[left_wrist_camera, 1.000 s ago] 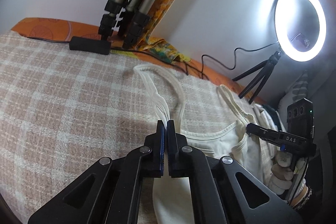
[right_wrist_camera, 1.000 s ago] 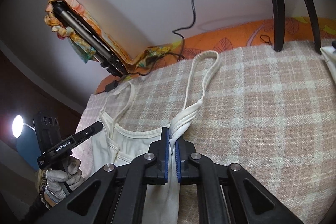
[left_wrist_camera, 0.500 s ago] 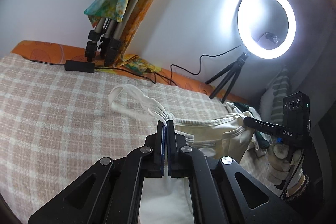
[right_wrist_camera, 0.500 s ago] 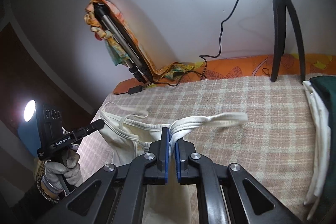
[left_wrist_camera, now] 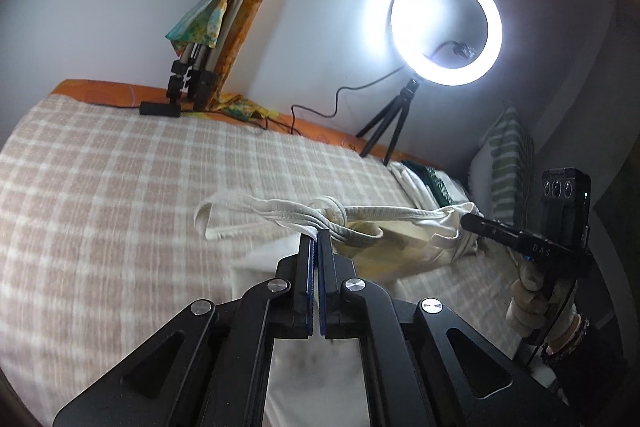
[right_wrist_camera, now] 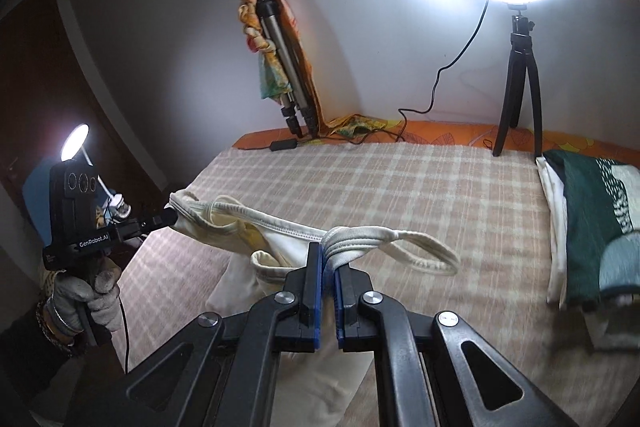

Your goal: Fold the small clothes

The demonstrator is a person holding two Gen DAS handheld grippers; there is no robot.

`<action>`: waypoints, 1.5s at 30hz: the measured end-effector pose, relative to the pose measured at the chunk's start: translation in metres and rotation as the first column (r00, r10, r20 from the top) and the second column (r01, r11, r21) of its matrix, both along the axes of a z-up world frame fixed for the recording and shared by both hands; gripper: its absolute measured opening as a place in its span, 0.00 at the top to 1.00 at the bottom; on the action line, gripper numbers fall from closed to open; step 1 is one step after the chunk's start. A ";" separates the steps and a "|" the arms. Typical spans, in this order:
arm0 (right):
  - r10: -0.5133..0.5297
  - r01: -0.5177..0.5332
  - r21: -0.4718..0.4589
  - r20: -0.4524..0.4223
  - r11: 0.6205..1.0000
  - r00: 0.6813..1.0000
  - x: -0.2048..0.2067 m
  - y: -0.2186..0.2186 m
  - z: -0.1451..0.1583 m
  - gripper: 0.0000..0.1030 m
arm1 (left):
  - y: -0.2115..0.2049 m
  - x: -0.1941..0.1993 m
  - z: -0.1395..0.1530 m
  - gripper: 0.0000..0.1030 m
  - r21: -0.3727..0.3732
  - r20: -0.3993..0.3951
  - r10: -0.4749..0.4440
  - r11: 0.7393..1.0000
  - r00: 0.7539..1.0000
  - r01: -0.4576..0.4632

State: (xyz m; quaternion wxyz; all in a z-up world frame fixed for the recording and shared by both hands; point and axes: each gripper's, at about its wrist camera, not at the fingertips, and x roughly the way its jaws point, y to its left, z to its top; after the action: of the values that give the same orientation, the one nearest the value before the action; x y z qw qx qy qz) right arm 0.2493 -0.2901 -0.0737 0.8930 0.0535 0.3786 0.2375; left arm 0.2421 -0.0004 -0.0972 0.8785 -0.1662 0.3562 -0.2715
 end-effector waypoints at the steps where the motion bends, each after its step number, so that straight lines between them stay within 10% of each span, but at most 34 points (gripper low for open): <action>1: 0.001 -0.001 -0.005 0.003 1.000 1.000 -0.007 0.002 -0.001 0.98 | 0.000 -0.010 -0.002 1.00 0.007 0.000 -0.004 1.000 1.000 0.004; 23: -0.058 0.058 -0.062 -0.007 0.996 0.998 -0.152 -0.001 -0.074 0.83 | -0.008 -0.132 -0.056 1.00 0.285 0.016 -0.087 0.955 0.996 0.079; 34: 0.034 -0.027 -0.189 0.031 0.982 0.999 -0.137 0.020 -0.028 0.80 | -0.020 -0.110 -0.003 0.96 0.289 0.078 -0.162 0.948 0.984 0.133; 45: 0.146 -0.222 -0.350 -0.231 0.910 0.962 -0.068 0.064 -0.060 0.80 | -0.092 -0.044 -0.039 0.96 0.403 -0.236 -0.370 0.804 0.899 0.437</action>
State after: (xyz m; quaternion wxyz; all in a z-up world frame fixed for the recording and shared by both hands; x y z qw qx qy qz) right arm 0.1811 -0.2262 -0.1334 0.8179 -0.1295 0.5076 0.2381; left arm 0.1978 -0.0925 -0.1360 0.7861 0.1003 0.4992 -0.3505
